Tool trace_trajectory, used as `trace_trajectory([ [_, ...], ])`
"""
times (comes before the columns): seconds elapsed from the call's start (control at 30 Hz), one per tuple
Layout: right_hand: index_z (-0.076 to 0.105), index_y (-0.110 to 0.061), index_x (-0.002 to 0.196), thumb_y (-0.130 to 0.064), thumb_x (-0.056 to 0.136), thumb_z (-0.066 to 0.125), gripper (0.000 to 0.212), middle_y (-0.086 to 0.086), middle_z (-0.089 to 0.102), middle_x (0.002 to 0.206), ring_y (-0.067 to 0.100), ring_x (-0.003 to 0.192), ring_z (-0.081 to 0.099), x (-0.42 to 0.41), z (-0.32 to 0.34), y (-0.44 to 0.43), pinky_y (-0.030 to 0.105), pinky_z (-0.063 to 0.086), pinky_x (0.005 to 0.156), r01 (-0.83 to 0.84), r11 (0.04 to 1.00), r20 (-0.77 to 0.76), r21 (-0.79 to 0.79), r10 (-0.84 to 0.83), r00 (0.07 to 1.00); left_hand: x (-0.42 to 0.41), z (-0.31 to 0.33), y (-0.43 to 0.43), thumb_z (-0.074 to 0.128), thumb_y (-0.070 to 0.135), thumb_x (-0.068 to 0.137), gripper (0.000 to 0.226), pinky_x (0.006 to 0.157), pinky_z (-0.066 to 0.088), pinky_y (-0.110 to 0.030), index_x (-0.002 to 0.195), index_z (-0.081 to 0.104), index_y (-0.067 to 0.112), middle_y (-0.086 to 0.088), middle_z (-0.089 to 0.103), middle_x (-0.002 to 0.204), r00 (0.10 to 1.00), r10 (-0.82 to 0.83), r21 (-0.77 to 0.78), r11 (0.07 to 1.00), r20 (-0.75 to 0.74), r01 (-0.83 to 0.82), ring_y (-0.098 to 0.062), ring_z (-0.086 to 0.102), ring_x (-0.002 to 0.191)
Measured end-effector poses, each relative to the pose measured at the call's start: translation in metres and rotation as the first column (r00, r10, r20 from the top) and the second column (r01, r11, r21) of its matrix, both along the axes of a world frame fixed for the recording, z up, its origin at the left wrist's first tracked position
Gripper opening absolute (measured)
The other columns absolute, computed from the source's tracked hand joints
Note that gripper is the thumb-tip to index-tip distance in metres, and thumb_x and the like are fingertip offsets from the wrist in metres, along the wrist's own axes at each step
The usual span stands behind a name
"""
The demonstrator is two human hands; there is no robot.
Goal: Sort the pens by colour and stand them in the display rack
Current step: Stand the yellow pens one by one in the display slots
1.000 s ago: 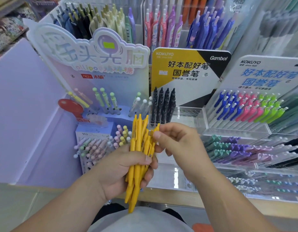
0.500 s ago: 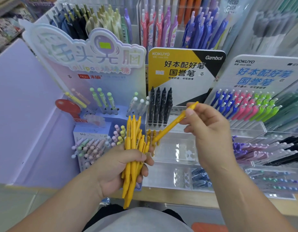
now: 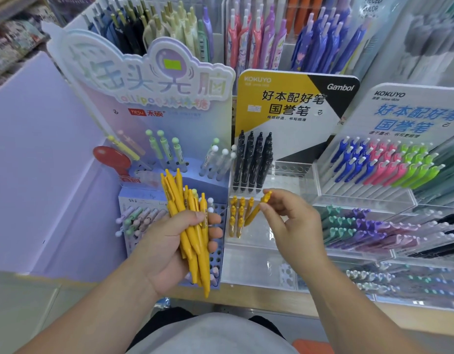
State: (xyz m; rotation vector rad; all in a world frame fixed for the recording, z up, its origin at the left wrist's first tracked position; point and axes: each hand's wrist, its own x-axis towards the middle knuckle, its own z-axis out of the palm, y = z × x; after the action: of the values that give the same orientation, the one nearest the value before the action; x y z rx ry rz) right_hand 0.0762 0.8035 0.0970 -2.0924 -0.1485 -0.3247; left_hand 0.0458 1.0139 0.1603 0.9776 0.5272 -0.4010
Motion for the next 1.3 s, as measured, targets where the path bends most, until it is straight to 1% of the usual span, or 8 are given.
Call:
trace_trajectory([
  [0.23, 0.071, -0.017, 0.108, -0.019, 0.09, 0.07, 0.019, -0.007, 0.068, 0.088, 0.009, 0.077, 0.062, 0.001, -0.012, 0.003, 0.031, 0.054, 0.071, -0.09, 0.975, 0.084, -0.203, 0.109, 0.99, -0.001, 0.0, 0.003, 0.061, 0.009, 0.071, 0.049, 0.049, 0.055, -0.03, 0.116, 0.058, -0.009, -0.017, 0.069, 0.078, 1.0, -0.002, 0.0, 1.0, -0.024, 0.002, -0.023, 0.066, 0.059],
  [0.37, 0.067, -0.023, 0.114, -0.016, 0.088, 0.072, 0.027, -0.008, 0.069, 0.092, 0.01, 0.076, 0.064, -0.005, -0.029, 0.009, 0.035, 0.056, 0.069, -0.096, 0.97, 0.025, -0.225, 0.104, 0.994, -0.001, 0.001, 0.001, 0.061, 0.008, 0.069, 0.05, 0.05, 0.057, -0.031, 0.116, 0.058, -0.01, -0.017, 0.071, 0.081, 1.0, 0.018, -0.003, 1.0, -0.025, -0.018, -0.021, 0.069, 0.062],
  [0.67, 0.062, -0.026, 0.113, -0.023, 0.087, 0.073, 0.028, -0.012, 0.064, 0.088, 0.005, 0.074, 0.06, -0.01, -0.014, 0.011, 0.026, 0.054, 0.066, -0.042, 0.974, -0.065, -0.224, 0.028, 0.998, -0.004, 0.004, -0.003, 0.063, 0.007, 0.067, 0.037, 0.049, 0.056, -0.031, 0.102, 0.063, -0.003, -0.016, 0.072, 0.083, 1.0, -0.002, 0.004, 1.0, -0.023, 0.002, -0.023, 0.068, 0.061],
  [0.77, 0.068, -0.021, 0.1, -0.021, 0.088, 0.073, 0.014, -0.009, 0.065, 0.082, 0.007, 0.072, 0.061, -0.013, 0.01, 0.015, 0.02, 0.049, 0.064, 0.023, 1.0, -0.116, 0.021, -0.02, 0.993, -0.004, 0.006, -0.006, 0.064, 0.006, 0.066, 0.031, 0.048, 0.056, -0.031, 0.095, 0.064, -0.004, -0.015, 0.069, 0.077, 0.999, -0.052, 0.033, 0.998, -0.014, 0.052, -0.023, 0.068, 0.059],
  [0.83, 0.072, -0.016, 0.1, -0.016, 0.09, 0.07, 0.01, 0.001, 0.071, 0.082, 0.009, 0.07, 0.061, -0.014, 0.033, 0.021, 0.022, 0.049, 0.064, -0.041, 0.924, -0.298, 0.379, 0.164, 0.94, -0.005, 0.007, -0.009, 0.064, 0.007, 0.066, 0.032, 0.048, 0.056, -0.031, 0.095, 0.065, -0.004, -0.016, 0.07, 0.076, 0.993, -0.116, 0.049, 0.992, -0.012, 0.117, -0.023, 0.07, 0.06],
  [0.9, 0.072, -0.01, 0.104, -0.013, 0.09, 0.068, 0.015, 0.009, 0.072, 0.082, 0.013, 0.069, 0.062, -0.015, 0.048, 0.025, 0.023, 0.048, 0.061, -0.103, 0.821, -0.379, 0.561, 0.366, 0.85, -0.005, 0.009, -0.014, 0.064, 0.007, 0.066, 0.029, 0.049, 0.057, -0.032, 0.093, 0.07, -0.001, -0.017, 0.072, 0.078, 0.985, -0.174, 0.053, 0.984, 0.015, 0.173, -0.025, 0.071, 0.062],
  [1.03, 0.07, -0.003, 0.088, -0.013, 0.082, 0.076, 0.013, 0.006, 0.071, 0.071, 0.01, 0.065, 0.065, -0.016, 0.054, 0.027, 0.018, 0.049, 0.059, -0.114, 0.822, -0.368, 0.558, 0.368, 0.854, -0.003, 0.008, -0.021, 0.064, 0.0, 0.075, 0.02, 0.055, 0.059, -0.036, 0.076, 0.079, 0.014, -0.02, 0.073, 0.083, 0.97, -0.224, 0.135, 0.968, 0.097, 0.21, -0.03, 0.073, 0.071],
  [1.3, 0.073, -0.004, 0.093, -0.005, 0.088, 0.07, 0.006, 0.01, 0.073, 0.076, 0.012, 0.064, 0.066, -0.022, 0.052, 0.017, 0.021, 0.048, 0.057, -0.067, 0.837, -0.395, 0.543, 0.326, 0.859, -0.002, 0.002, -0.025, 0.066, -0.003, 0.085, 0.018, 0.075, 0.059, -0.047, 0.08, 0.076, 0.01, -0.023, 0.074, 0.093, 0.973, -0.219, 0.243, 0.95, 0.075, 0.196, -0.038, 0.073, 0.089],
])
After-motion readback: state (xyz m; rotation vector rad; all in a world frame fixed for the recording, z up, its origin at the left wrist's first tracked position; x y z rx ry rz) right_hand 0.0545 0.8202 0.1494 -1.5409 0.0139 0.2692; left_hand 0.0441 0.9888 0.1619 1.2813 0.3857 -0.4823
